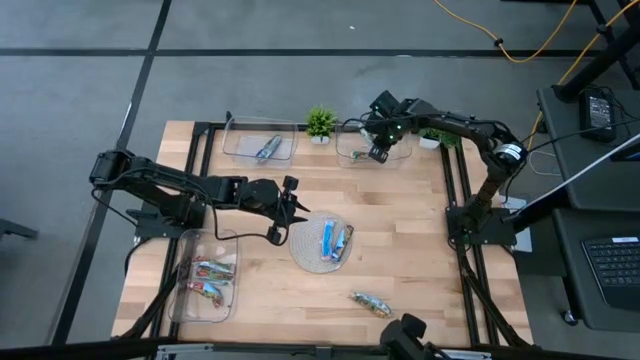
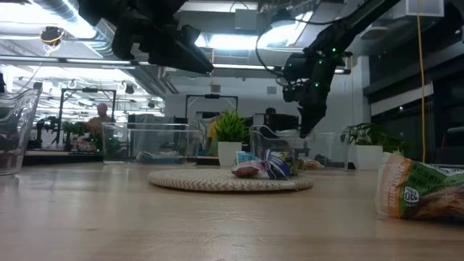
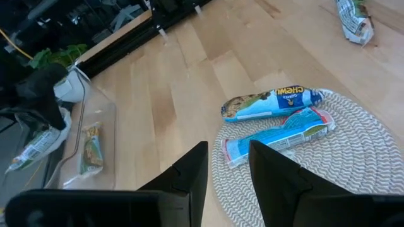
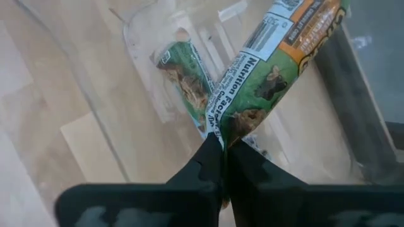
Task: Pick and place Granola Bars by type
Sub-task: Put the yellow granola bar into the top right transparent bin
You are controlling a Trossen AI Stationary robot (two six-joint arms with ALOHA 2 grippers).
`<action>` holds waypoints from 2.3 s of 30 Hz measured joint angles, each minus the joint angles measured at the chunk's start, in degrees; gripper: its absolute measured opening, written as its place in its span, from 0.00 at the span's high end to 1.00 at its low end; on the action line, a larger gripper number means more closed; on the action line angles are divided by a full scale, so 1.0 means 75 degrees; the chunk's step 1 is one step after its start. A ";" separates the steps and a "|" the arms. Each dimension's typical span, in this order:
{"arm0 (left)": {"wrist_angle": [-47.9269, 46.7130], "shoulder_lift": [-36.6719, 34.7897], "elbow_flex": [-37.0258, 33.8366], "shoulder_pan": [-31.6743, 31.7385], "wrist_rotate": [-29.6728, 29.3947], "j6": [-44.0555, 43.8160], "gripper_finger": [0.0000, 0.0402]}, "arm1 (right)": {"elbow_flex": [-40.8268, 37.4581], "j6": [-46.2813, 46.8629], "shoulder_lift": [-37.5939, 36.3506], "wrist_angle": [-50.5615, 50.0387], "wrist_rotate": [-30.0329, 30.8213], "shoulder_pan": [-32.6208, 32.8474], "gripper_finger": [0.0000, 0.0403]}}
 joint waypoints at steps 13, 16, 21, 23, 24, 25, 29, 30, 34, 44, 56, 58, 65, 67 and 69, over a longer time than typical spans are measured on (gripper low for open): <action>-0.0005 0.0002 -0.0008 0.0000 -0.0004 -0.0178 0.74 | -0.0003 -0.0048 0.0723 0.0124 0.0004 -0.0083 0.91; -0.0005 0.0002 -0.0008 0.0002 -0.0004 -0.0176 0.74 | -0.0004 -0.0037 0.0775 0.0122 0.0007 -0.0149 0.93; -0.0003 0.0002 -0.0008 0.0001 -0.0004 -0.0179 0.73 | -0.0006 -0.0069 0.0775 0.0122 0.0007 -0.0245 0.91; -0.0002 0.0002 -0.0008 0.0001 -0.0006 -0.0176 0.74 | -0.0005 -0.0203 0.0775 0.0117 0.0009 -0.0276 0.89; -0.0002 0.0002 -0.0008 0.0001 -0.0005 -0.0177 0.74 | -0.0005 -0.0228 0.0775 0.0108 0.0012 -0.0277 0.87; -0.0002 0.0002 -0.0008 0.0000 -0.0004 -0.0176 0.74 | -0.0006 -0.0242 0.0775 0.0099 0.0012 -0.0277 0.85; 0.0001 0.0002 -0.0008 -0.0001 -0.0007 -0.0176 0.74 | -0.0004 -0.0257 0.0775 0.0083 0.0015 -0.0277 0.77; 0.0001 0.0002 -0.0008 0.0001 -0.0007 -0.0176 0.74 | -0.0005 -0.0260 0.0775 0.0084 0.0015 -0.0277 0.75; 0.0003 0.0002 -0.0008 0.0000 -0.0007 -0.0176 0.74 | -0.0006 -0.0262 0.0702 0.0059 0.0015 -0.0274 0.68; 0.0129 0.0002 -0.0010 0.0002 -0.0010 -0.0176 0.74 | -0.0006 -0.0169 -0.0772 -0.0046 0.0151 -0.0198 0.64; 0.0135 0.0002 -0.0010 0.0001 0.0051 -0.0226 0.75 | -0.0003 0.1065 -0.3042 -0.2093 0.0205 0.2150 0.64; 0.0190 0.0002 -0.0010 -0.0001 0.0120 -0.0237 0.75 | -0.0003 0.1470 -0.3446 -0.2141 0.0212 0.2691 0.64; 0.0350 0.0005 -0.0010 0.0002 0.0180 -0.0237 0.75 | -0.0003 0.2495 -0.4552 -0.2352 0.0886 0.4307 0.64; 0.0359 0.0005 -0.0010 -0.0001 0.0180 -0.0236 0.75 | -0.0003 0.2789 -0.4755 -0.2407 0.0950 0.4685 0.64; 0.0457 0.0005 -0.0010 0.0001 0.0174 -0.0237 0.75 | -0.0003 0.2997 -0.4890 -0.2410 0.1092 0.5110 0.64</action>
